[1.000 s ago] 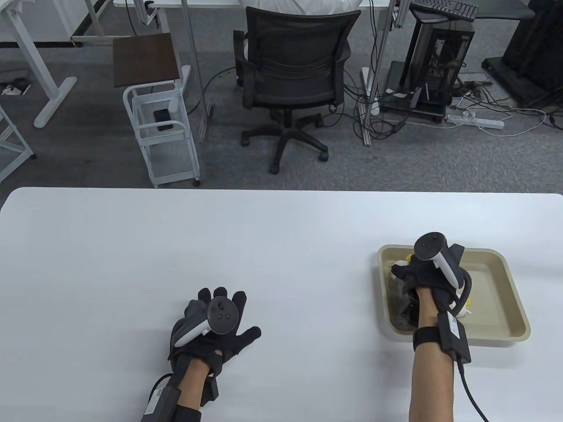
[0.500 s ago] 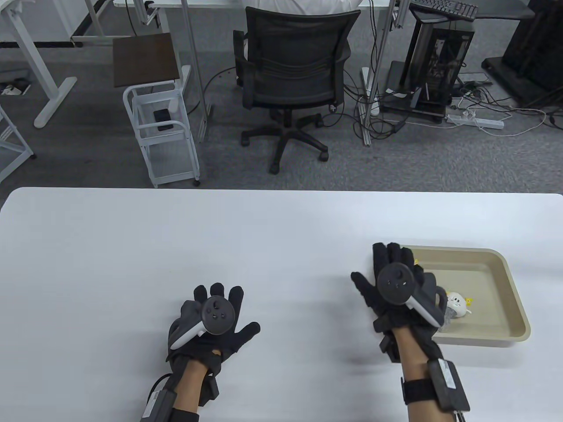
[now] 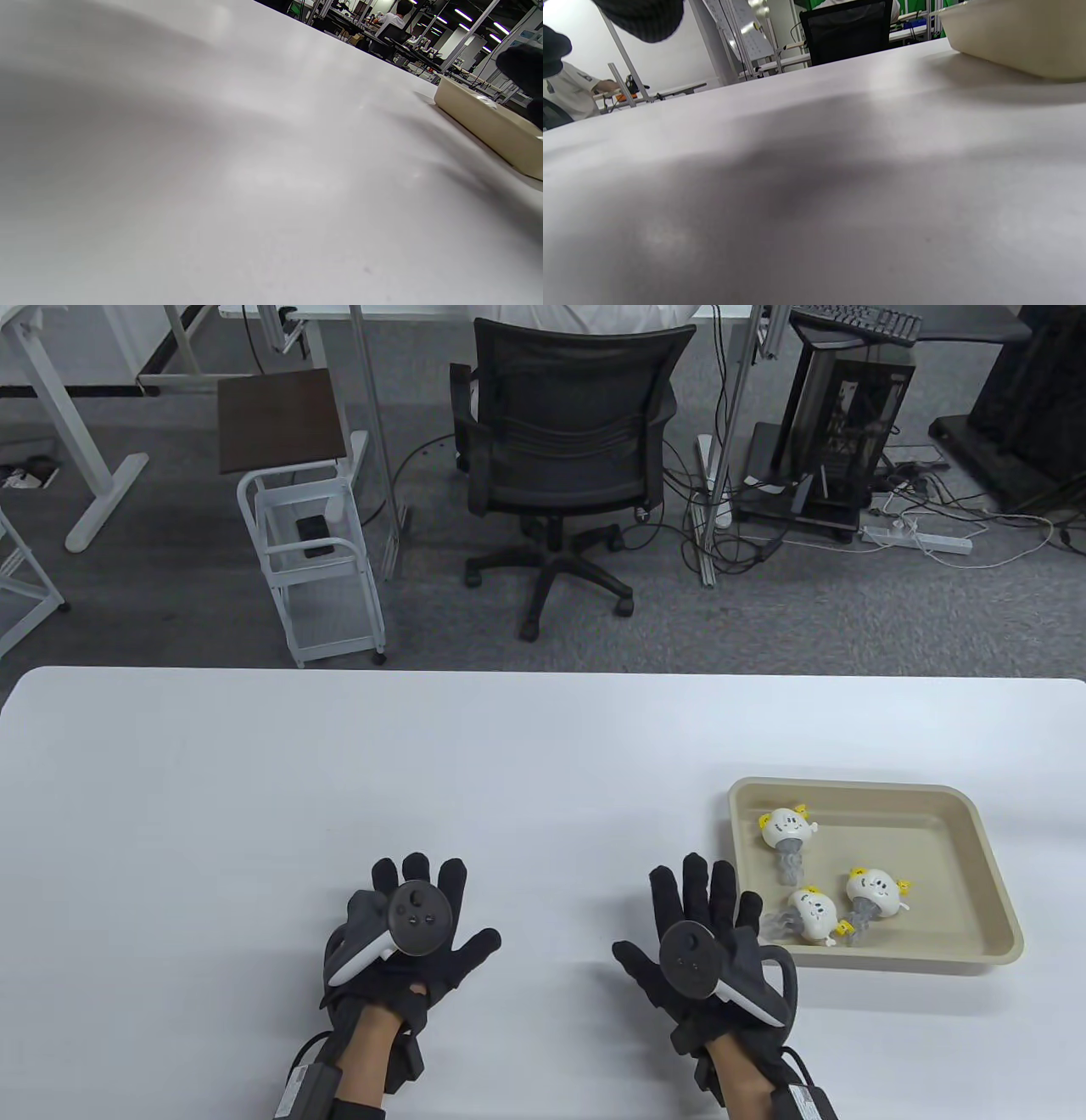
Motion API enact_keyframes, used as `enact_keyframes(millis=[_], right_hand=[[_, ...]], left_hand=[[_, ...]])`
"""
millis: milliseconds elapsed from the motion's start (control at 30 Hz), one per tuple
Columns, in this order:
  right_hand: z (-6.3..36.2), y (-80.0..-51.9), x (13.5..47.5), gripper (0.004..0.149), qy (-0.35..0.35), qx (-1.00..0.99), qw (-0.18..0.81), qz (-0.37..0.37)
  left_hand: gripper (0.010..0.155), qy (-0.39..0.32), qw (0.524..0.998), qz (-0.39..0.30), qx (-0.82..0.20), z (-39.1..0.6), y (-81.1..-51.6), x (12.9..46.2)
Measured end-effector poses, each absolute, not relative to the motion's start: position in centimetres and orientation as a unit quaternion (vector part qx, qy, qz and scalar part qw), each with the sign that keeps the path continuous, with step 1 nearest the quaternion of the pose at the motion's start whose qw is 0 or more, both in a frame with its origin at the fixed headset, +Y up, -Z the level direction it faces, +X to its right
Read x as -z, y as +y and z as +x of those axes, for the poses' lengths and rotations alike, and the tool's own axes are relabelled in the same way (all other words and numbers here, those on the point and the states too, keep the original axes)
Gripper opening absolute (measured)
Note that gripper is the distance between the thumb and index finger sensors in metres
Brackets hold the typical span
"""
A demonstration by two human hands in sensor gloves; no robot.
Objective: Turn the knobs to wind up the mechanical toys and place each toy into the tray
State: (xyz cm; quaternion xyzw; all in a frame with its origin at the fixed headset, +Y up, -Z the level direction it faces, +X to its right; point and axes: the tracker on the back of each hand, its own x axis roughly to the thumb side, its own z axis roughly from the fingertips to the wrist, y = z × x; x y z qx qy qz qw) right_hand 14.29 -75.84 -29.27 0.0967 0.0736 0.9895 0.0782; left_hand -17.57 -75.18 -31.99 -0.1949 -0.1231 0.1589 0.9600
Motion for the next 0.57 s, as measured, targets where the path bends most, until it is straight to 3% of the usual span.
enact_keyframes(millis=[567], right_hand=[[14.01, -76.09, 29.15, 0.092, 0.091, -0.987, 0.083, 0.104]], left_hand=[[0.097, -0.108, 0.964, -0.204, -0.135, -17.91, -75.55, 31.82]])
